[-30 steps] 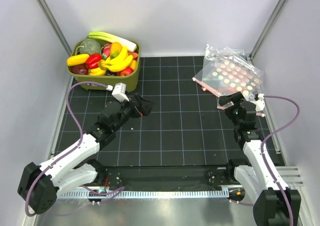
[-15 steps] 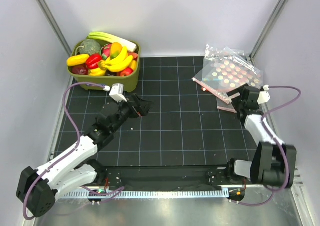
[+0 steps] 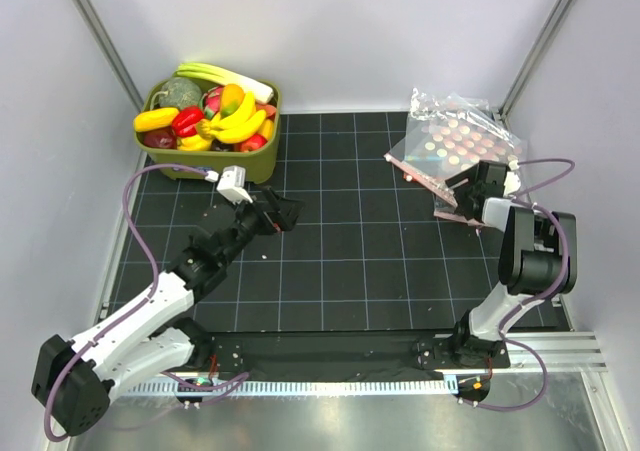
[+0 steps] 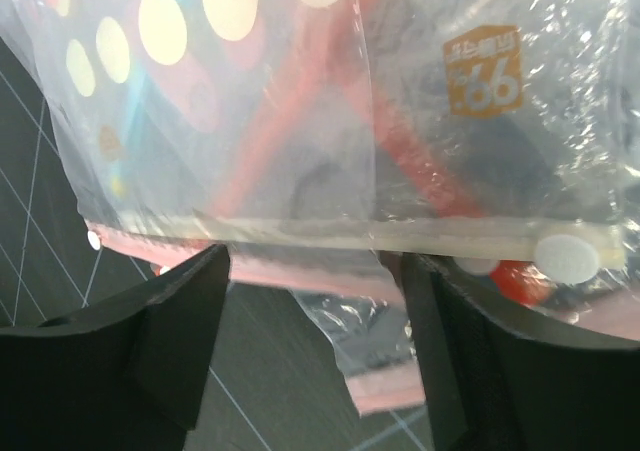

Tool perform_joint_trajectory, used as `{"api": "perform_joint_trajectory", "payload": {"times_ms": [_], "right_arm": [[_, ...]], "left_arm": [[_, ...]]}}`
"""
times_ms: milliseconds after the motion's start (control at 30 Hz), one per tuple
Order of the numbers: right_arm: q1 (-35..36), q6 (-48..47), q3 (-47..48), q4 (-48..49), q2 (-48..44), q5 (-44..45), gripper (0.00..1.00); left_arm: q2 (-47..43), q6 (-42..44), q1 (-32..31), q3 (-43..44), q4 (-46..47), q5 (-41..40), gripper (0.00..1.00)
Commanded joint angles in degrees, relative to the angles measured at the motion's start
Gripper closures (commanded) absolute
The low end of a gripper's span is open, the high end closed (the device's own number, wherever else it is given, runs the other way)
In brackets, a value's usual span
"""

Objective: Place the food in the zip-top bag and seal the zipper
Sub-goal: Pick up the zipper food storage bag at the corner of the board.

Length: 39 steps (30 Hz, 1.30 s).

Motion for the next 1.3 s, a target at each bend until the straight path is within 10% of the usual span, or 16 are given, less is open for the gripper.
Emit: {"api": "perform_joint_trajectory", "payload": {"times_ms": [0, 233, 333, 1267], "right_arm": [[-0.15, 1.63, 3.13, 4.79, 2.41, -0.24, 0.28], [-0.07, 3.13, 5.77, 7.25, 5.57, -1.37, 0.89], [0.28, 2.96, 6.04, 7.87, 4.53, -1.38, 0.99], [15.40, 0.94, -17.70, 5.68, -38.72, -11.74, 0.99]], "left_arm": [[0.46, 0.63, 0.21, 2.43, 1.78, 0.99, 0.00], [1.69, 0.72, 0.13, 2.87, 1.95, 1.16, 0.00], [1.95, 0.54, 0.13, 3.13, 1.95, 1.96, 0.00], [10.03, 0.62, 0.13, 6.20, 2.48, 7.74, 0.00]]}}
